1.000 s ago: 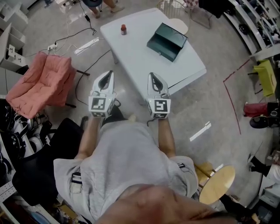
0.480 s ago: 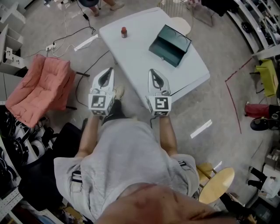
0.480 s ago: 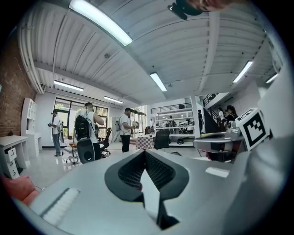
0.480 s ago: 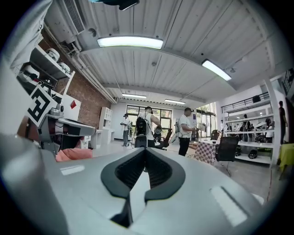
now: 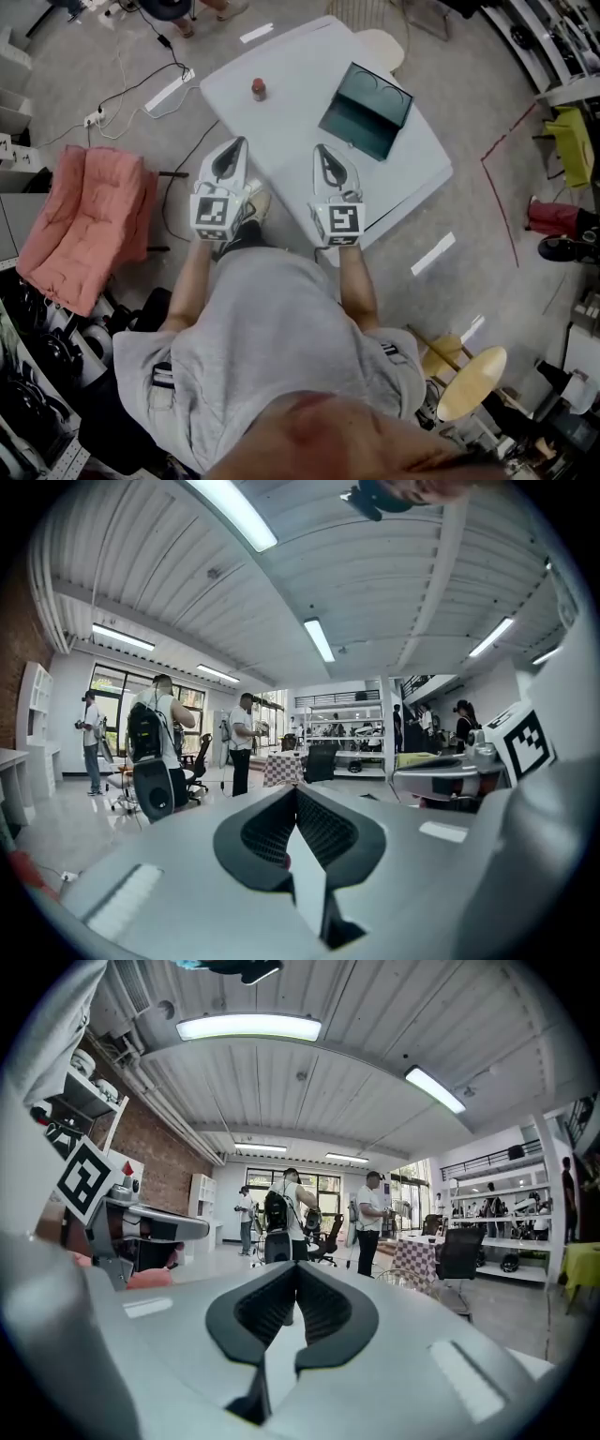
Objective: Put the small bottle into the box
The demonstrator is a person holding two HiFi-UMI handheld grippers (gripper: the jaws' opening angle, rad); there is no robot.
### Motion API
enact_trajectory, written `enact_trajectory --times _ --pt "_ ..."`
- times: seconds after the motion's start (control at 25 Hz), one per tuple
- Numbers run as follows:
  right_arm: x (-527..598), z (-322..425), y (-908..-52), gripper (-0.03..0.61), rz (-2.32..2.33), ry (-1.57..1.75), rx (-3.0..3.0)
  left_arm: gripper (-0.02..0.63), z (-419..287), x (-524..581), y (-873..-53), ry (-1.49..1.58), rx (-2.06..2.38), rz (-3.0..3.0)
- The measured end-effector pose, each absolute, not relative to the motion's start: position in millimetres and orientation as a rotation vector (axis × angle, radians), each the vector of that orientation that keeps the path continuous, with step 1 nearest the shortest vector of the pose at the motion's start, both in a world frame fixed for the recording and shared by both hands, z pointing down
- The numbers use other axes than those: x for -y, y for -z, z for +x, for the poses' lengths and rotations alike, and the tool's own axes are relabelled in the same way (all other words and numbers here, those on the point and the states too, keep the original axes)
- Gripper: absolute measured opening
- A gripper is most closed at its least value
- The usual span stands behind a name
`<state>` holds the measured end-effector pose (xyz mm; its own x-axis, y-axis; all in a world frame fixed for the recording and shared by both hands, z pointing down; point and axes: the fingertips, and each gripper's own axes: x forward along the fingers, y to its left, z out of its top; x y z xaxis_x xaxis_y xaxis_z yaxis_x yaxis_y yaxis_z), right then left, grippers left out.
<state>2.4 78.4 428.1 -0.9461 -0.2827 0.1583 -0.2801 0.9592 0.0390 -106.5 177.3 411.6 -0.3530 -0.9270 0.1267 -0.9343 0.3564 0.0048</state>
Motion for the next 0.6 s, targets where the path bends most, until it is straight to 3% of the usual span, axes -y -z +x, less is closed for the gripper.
enact_trajectory --times 0.6 --pt "-27.7 -91.2 -445.0 0.003 0.580 -0.056 2.873 0.011 -202.7 -106.6 -442.0 -0.122 2.318 1.854"
